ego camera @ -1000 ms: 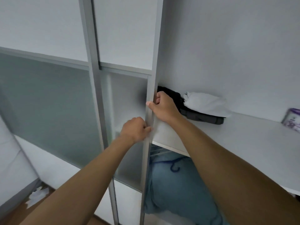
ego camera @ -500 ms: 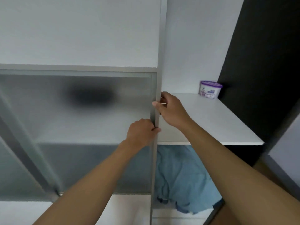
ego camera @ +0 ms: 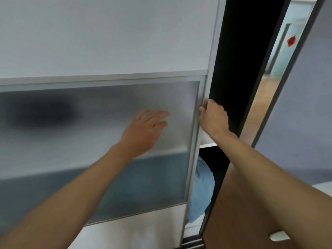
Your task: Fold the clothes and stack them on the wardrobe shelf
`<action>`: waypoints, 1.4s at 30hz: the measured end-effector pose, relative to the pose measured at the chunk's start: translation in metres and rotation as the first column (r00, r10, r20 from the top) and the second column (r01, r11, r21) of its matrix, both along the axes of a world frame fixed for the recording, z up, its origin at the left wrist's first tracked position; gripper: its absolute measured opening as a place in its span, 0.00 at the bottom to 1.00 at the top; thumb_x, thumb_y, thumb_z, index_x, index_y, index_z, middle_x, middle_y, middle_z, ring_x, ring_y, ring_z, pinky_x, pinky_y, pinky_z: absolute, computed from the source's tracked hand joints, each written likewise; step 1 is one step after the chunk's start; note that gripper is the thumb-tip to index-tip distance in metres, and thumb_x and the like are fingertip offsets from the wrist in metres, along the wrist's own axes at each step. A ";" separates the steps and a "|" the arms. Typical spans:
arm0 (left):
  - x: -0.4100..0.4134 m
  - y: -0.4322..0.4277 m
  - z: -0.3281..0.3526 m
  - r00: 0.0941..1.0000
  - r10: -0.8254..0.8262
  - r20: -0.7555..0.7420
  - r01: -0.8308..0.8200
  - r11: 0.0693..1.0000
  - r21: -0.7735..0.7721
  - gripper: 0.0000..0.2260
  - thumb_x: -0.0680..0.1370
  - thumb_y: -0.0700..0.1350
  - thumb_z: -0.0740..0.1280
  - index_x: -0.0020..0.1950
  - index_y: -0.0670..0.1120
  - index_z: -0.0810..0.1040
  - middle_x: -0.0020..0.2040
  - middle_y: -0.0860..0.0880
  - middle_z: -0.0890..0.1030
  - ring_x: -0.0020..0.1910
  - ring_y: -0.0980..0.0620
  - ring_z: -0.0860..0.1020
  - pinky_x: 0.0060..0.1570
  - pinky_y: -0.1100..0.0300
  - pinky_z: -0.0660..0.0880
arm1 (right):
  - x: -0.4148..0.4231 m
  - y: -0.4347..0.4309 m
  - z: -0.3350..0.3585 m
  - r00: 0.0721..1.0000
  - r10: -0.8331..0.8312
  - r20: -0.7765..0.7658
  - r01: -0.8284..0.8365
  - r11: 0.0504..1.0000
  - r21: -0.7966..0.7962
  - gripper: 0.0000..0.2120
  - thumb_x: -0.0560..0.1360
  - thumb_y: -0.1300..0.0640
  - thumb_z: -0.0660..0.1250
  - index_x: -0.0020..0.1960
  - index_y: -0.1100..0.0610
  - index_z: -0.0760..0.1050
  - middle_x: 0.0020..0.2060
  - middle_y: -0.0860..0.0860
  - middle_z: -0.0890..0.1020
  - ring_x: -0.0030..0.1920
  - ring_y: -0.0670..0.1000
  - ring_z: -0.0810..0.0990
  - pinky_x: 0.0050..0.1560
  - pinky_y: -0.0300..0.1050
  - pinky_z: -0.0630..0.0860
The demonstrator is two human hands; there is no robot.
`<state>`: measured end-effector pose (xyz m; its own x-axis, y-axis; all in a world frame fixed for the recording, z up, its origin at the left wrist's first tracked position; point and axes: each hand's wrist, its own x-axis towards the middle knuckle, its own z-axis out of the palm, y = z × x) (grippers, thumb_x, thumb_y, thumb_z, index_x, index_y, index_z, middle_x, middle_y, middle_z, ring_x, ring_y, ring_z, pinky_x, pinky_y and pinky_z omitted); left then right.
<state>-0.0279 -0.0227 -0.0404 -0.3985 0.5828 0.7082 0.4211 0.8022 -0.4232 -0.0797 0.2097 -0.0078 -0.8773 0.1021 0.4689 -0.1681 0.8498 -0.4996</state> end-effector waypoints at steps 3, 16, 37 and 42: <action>-0.015 0.007 -0.004 0.987 0.160 -0.004 -0.159 0.975 -0.158 0.24 0.76 0.44 0.67 0.72 0.46 0.74 0.77 0.46 0.67 0.75 0.45 0.68 0.75 0.42 0.58 | -0.005 0.036 0.004 0.997 -0.069 -0.013 0.070 0.994 0.084 0.12 0.83 0.52 0.61 0.54 0.62 0.75 0.44 0.57 0.77 0.51 0.63 0.80 0.42 0.48 0.67; -0.061 0.110 -0.028 0.971 0.241 0.007 -0.233 0.946 -0.225 0.38 0.75 0.47 0.66 0.82 0.46 0.54 0.82 0.47 0.53 0.81 0.45 0.52 0.77 0.41 0.42 | -0.047 0.155 -0.042 0.977 -0.042 0.211 0.145 0.853 -0.501 0.46 0.74 0.36 0.69 0.79 0.60 0.55 0.75 0.58 0.67 0.74 0.61 0.67 0.71 0.55 0.68; -0.053 0.172 -0.018 0.875 0.458 0.159 -0.401 0.867 -0.295 0.41 0.73 0.44 0.62 0.82 0.49 0.43 0.83 0.48 0.42 0.81 0.44 0.41 0.70 0.41 0.24 | -0.055 0.156 -0.075 0.997 -0.046 0.059 0.073 0.770 -0.634 0.18 0.84 0.52 0.56 0.61 0.64 0.76 0.56 0.62 0.81 0.57 0.60 0.78 0.53 0.48 0.69; -0.022 0.158 -0.022 0.823 0.441 0.359 -0.322 0.881 -0.346 0.39 0.75 0.47 0.63 0.82 0.51 0.47 0.83 0.47 0.43 0.81 0.45 0.42 0.77 0.41 0.42 | -0.023 0.125 -0.080 0.988 0.022 0.151 0.109 0.589 -0.801 0.27 0.76 0.65 0.62 0.74 0.62 0.64 0.68 0.59 0.74 0.65 0.57 0.74 0.66 0.42 0.70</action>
